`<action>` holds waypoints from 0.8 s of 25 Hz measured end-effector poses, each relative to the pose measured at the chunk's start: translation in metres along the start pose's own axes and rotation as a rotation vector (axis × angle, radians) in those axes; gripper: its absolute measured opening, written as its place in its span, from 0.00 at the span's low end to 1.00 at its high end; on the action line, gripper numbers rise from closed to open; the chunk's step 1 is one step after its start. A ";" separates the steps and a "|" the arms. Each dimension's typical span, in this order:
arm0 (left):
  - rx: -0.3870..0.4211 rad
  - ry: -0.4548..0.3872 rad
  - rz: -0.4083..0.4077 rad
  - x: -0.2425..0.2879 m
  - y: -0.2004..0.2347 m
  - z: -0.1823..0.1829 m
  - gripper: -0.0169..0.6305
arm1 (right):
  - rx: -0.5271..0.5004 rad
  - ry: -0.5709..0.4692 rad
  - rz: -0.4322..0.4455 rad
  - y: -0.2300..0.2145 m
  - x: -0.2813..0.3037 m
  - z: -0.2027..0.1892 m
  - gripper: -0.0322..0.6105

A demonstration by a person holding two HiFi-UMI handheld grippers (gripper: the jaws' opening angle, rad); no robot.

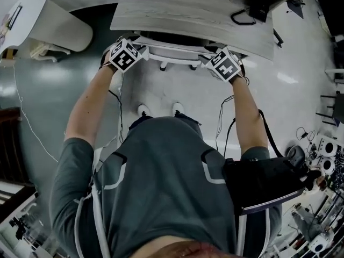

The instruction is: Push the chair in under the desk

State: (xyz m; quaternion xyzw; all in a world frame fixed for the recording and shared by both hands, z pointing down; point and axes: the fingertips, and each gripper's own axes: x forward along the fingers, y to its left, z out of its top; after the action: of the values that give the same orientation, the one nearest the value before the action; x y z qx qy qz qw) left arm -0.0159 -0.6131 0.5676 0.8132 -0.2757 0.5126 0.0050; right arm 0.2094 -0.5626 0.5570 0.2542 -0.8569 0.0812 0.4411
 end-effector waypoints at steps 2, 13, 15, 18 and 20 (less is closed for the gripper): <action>-0.048 -0.096 0.014 -0.024 0.009 0.006 0.33 | 0.074 -0.088 -0.025 -0.001 -0.014 0.021 0.33; -0.300 -0.554 0.135 -0.168 0.029 0.046 0.09 | 0.376 -0.551 -0.229 0.005 -0.128 0.125 0.16; -0.362 -0.629 0.156 -0.195 0.039 0.053 0.05 | 0.434 -0.617 -0.271 0.002 -0.149 0.136 0.14; -0.393 -0.698 0.195 -0.229 0.056 0.059 0.04 | 0.442 -0.669 -0.336 0.001 -0.171 0.152 0.12; -0.382 -0.709 0.237 -0.247 0.068 0.061 0.04 | 0.435 -0.694 -0.366 0.002 -0.182 0.164 0.11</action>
State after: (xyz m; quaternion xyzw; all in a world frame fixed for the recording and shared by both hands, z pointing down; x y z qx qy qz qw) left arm -0.0751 -0.5790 0.3135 0.8864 -0.4420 0.1377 0.0014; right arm 0.1792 -0.5542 0.3143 0.5008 -0.8579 0.0900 0.0707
